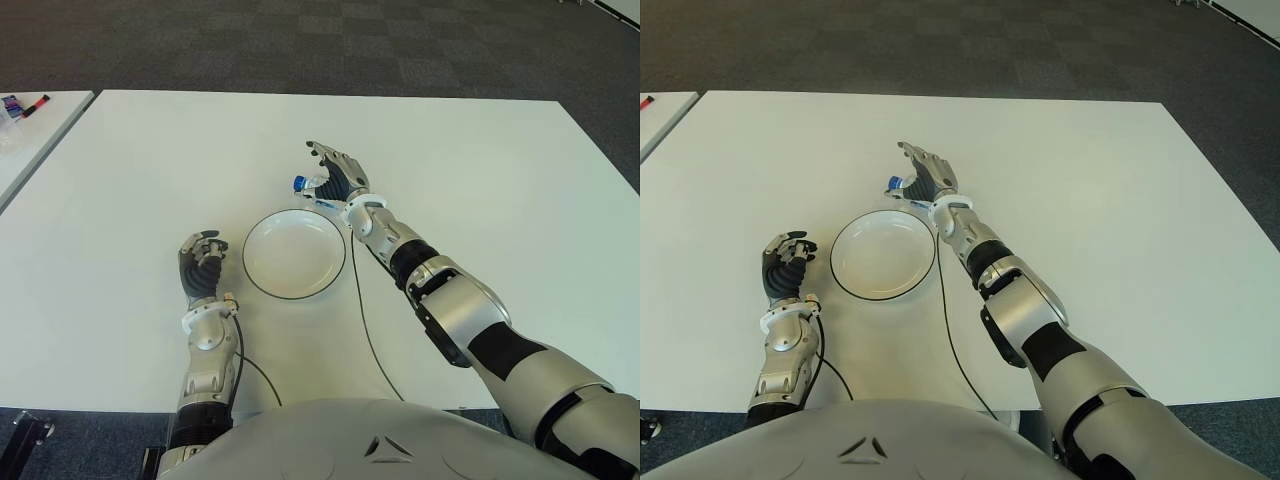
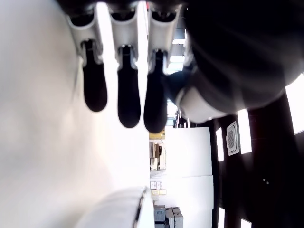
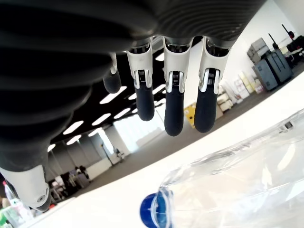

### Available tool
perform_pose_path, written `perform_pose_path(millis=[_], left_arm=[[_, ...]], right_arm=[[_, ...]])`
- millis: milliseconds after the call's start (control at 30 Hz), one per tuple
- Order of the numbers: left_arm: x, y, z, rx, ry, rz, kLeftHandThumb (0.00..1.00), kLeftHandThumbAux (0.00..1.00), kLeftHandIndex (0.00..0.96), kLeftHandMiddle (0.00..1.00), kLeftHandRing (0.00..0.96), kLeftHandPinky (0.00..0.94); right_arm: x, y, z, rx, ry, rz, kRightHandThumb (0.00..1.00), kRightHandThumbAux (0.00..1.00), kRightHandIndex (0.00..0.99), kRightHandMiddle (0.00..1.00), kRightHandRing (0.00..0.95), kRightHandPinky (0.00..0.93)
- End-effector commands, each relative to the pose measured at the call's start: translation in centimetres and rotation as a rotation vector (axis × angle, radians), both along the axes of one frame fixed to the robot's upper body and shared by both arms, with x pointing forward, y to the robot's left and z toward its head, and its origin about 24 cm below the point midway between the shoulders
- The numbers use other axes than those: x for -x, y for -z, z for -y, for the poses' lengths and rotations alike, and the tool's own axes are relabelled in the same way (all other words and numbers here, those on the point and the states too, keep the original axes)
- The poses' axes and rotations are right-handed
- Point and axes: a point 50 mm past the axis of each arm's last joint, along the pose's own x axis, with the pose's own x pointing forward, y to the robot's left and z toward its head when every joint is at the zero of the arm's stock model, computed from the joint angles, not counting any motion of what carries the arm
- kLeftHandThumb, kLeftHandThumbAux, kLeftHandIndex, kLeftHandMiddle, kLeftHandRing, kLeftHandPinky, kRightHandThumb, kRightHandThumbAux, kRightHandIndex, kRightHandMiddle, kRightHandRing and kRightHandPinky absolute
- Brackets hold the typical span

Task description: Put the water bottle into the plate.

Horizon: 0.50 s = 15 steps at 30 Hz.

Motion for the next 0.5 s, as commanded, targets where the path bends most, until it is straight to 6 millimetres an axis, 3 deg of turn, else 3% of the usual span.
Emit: perform_pose_path(millis=[33,500], left_arm=[[0.69,1.04,0.33,0.025,0.005,-0.054,0.687,0.724,0.423,0.549,0.514,0.478],[0.92,0.86,0.41,0.029,0.004,-0.062,0.687,0.724,0.422,0.546,0.512,0.481]], right_arm=[[-0.41,0.03,0.32,0.031,0.03,-0.026,0.301,0.63,0.068,0.204,0.26,0.32],[-0.34,0.99,0.26,0.101,0.04,-0.125,0.298,0.642,0.075,0.182,0.219,0.27]])
